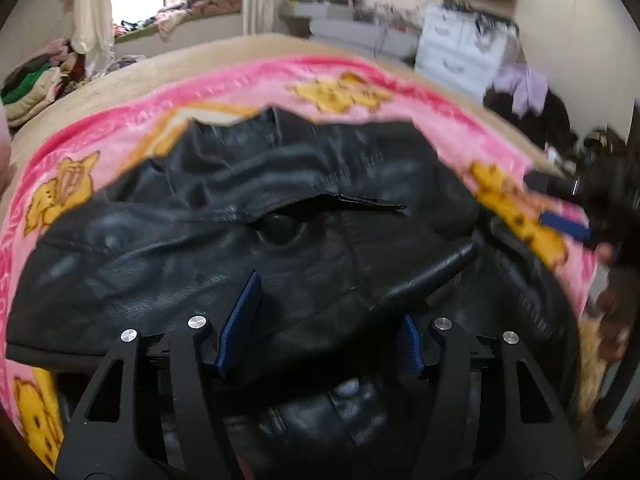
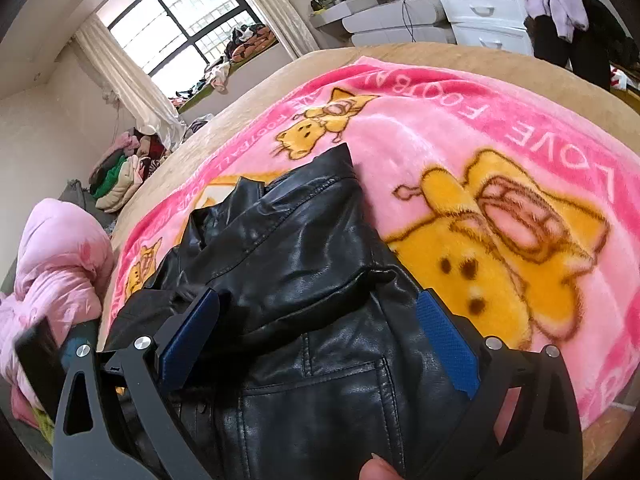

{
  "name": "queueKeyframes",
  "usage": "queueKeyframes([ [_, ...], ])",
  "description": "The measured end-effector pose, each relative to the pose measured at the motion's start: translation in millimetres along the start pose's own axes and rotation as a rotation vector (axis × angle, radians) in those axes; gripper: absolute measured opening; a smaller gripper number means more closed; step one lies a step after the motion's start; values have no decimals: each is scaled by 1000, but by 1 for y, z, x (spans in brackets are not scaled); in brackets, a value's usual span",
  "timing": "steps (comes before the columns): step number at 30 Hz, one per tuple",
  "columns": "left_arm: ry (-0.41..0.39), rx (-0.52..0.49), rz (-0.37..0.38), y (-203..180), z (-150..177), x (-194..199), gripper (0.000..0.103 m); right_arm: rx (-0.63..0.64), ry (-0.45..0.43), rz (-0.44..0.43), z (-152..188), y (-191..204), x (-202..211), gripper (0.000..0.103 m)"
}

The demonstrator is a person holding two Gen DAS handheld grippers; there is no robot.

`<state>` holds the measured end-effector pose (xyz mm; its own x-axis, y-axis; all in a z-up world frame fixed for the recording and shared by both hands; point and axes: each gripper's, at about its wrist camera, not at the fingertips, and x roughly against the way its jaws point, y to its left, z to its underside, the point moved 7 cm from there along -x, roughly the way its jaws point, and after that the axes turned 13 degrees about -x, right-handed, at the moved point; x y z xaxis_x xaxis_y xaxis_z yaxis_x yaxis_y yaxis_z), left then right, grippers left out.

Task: Fold large clothes

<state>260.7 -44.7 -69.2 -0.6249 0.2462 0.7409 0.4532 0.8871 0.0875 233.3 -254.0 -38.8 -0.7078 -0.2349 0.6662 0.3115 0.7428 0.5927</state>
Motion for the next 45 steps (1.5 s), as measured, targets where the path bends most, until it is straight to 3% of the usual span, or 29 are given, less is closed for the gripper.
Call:
queueKeyframes([
  [5, 38, -66, 28, -22, 12, -1, 83, 7, 62, -71, 4, 12, -5, 98],
  [8, 33, -78, 50, -27, 17, 11, 90, -17, 153, -157, 12, 26, -16, 98],
  [12, 8, -44, 63, -13, 18, 27, 92, -3, 269, -214, 29, 49, -38, 98],
  [16, -66, 82, 10, 39, 13, 51, 93, 28, 332, -208, 48, 68, -61, 96],
  [18, -95, 164, -26, 70, 13, 61, 93, 26, 349, -218, 53, 74, -68, 83],
  [20, -122, 264, -69, 106, 17, 72, 93, 21, 367, -223, 57, 82, -76, 77],
  [22, -145, 339, -128, 138, 23, 83, 93, 27, 368, -203, 61, 86, -83, 62],
  [25, -166, 427, -220, 180, 31, 101, 93, 91, 316, -169, 59, 95, -90, 36],
  [28, -188, 537, -248, 215, 39, 110, 93, 191, 245, -217, 53, 120, -78, 16],
  [35, -200, 726, -250, 259, 60, 111, 93, 442, 87, -291, 24, 179, -36, 8],
  [40, -194, 721, -244, 260, 59, 108, 93, 565, 2, -285, -8, 200, -14, 8],
  [45, -172, 694, -235, 249, 53, 90, 93, 641, -83, -203, -30, 189, -6, 8],
])
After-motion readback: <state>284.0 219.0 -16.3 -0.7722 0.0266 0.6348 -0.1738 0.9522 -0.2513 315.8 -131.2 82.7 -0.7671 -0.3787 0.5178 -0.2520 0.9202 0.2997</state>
